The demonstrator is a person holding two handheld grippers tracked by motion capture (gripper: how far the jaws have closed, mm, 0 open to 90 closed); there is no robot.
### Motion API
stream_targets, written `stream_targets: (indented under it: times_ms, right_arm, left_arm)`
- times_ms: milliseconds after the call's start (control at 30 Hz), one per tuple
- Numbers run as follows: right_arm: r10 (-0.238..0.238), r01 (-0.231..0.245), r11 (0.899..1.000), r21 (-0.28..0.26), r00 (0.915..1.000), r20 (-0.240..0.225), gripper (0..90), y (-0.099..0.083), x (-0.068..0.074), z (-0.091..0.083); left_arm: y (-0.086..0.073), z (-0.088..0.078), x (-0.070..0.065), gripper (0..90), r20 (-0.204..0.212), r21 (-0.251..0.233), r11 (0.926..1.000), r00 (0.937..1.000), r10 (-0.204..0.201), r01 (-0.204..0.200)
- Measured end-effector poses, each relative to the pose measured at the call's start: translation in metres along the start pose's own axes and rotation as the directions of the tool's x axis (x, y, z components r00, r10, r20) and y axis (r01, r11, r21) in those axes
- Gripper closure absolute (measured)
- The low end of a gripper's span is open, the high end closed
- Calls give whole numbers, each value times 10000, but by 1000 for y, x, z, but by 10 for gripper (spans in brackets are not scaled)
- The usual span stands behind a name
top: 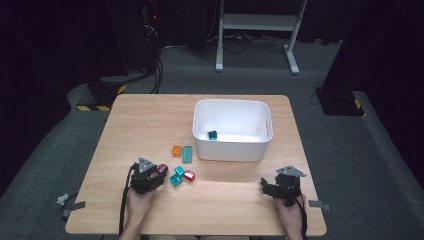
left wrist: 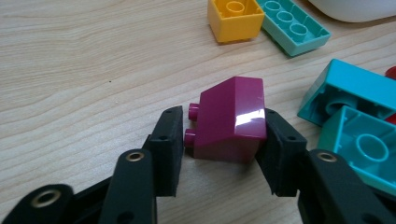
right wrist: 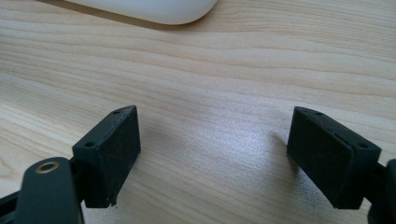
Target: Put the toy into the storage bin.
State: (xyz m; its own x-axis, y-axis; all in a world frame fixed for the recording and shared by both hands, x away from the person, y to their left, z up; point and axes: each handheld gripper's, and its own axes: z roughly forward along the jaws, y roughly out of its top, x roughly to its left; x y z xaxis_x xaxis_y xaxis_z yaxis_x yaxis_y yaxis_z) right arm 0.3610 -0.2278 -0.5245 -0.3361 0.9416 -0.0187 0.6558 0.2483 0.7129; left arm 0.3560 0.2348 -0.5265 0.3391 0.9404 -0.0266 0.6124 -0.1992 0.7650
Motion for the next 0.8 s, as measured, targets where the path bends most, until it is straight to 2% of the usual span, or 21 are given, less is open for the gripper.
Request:
stream_targets:
  times_ms: [300, 533, 800]
  right_arm:
    - [-1, 1, 10000, 1, 10000, 0, 172, 0, 0, 0]
    - [1, -1, 10000, 0, 10000, -1, 172, 0, 0, 0]
    - [1, -1, 10000, 0, 10000, -1, 172, 0, 0, 0]
  left_arm:
    - [0, 0, 1, 563, 51, 11, 10000, 10000, -63, 63]
    - [3, -2, 3, 565, 350, 7, 9998, 9992, -191, 191]
    - [11, -10, 5, 565, 736, -207, 9993, 9969, -286, 302]
